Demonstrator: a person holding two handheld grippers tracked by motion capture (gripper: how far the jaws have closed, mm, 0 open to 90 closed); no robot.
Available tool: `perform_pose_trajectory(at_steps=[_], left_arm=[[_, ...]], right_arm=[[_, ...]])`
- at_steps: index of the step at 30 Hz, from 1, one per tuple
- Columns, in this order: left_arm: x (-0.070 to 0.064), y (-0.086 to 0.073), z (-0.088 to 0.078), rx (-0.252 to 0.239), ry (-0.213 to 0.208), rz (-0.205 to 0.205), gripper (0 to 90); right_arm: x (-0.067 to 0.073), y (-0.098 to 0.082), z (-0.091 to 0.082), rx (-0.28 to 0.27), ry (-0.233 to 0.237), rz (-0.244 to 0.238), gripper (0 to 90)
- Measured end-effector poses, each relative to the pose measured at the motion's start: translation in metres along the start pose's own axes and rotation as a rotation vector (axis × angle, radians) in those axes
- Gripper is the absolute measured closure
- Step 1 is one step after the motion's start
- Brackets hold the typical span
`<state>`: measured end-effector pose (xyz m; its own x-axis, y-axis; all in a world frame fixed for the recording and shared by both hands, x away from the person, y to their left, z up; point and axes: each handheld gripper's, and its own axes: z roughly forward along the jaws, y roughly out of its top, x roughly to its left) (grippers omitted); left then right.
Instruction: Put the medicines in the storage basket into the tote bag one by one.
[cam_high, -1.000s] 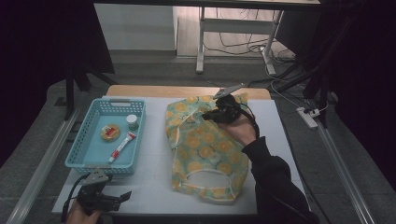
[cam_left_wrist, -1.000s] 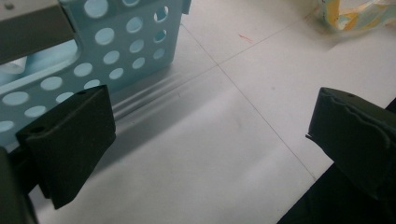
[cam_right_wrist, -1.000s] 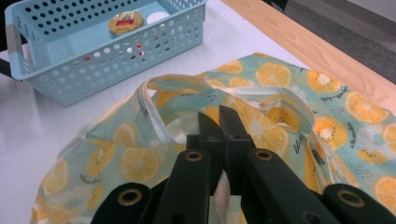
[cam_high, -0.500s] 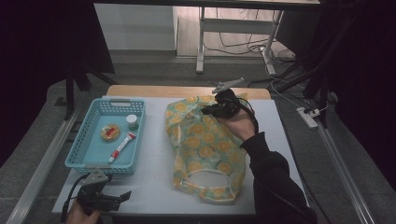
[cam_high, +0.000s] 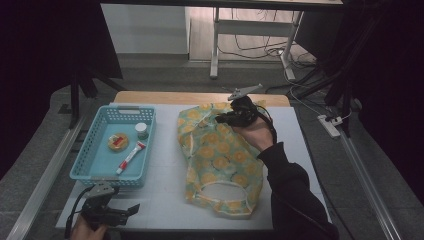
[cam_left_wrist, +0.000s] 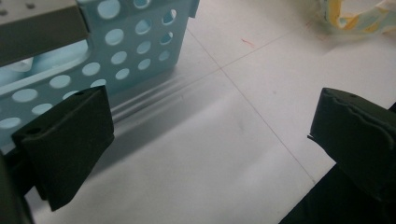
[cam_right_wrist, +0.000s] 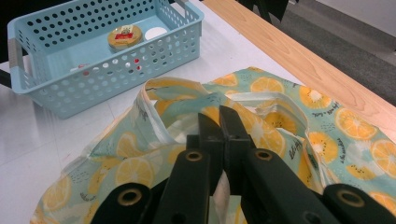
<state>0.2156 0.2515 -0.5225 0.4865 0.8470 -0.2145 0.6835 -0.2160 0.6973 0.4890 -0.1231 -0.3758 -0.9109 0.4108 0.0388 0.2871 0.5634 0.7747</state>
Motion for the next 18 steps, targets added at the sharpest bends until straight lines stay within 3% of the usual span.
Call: perform_pose_trajectory(at_steps=[12, 18], left_arm=[[0.0012, -0.0002, -0.0007, -0.007, -0.004, -0.014, 0.0], [0.0025, -0.0001, -0.0016, 0.004, -0.036, -0.026, 0.0]], right_arm=[[0.0016, -0.0005, -0.0004, -0.001, 0.002, -0.012, 90.0], [0.0016, -0.0032, -0.0004, -0.001, 0.003, -0.008, 90.0]])
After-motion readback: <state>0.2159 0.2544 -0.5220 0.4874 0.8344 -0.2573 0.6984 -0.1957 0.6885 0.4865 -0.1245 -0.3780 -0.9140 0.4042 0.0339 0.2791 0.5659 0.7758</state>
